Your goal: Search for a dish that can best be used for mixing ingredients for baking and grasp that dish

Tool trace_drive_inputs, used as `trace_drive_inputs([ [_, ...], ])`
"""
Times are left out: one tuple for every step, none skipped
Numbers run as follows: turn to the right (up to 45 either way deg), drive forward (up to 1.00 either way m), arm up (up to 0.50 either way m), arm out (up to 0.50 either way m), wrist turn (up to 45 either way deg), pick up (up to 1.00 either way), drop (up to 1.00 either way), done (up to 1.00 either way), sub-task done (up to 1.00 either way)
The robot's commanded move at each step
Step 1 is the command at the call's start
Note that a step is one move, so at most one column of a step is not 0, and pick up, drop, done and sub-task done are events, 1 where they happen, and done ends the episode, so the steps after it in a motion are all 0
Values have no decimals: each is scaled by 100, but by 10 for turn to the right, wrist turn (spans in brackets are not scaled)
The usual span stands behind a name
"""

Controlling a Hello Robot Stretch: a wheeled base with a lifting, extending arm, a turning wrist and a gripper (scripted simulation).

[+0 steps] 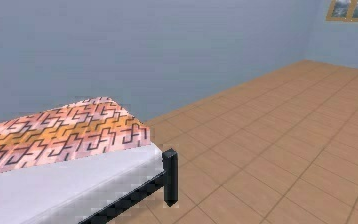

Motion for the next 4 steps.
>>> trace_drive_inputs([
  [0,0,0,32,0,0,0,0,0],
  [0,0,0,0,450,0,0,0,0],
  [0,0,0,0,450,0,0,0,0],
  [0,0,0,0,450,0,0,0,0],
])
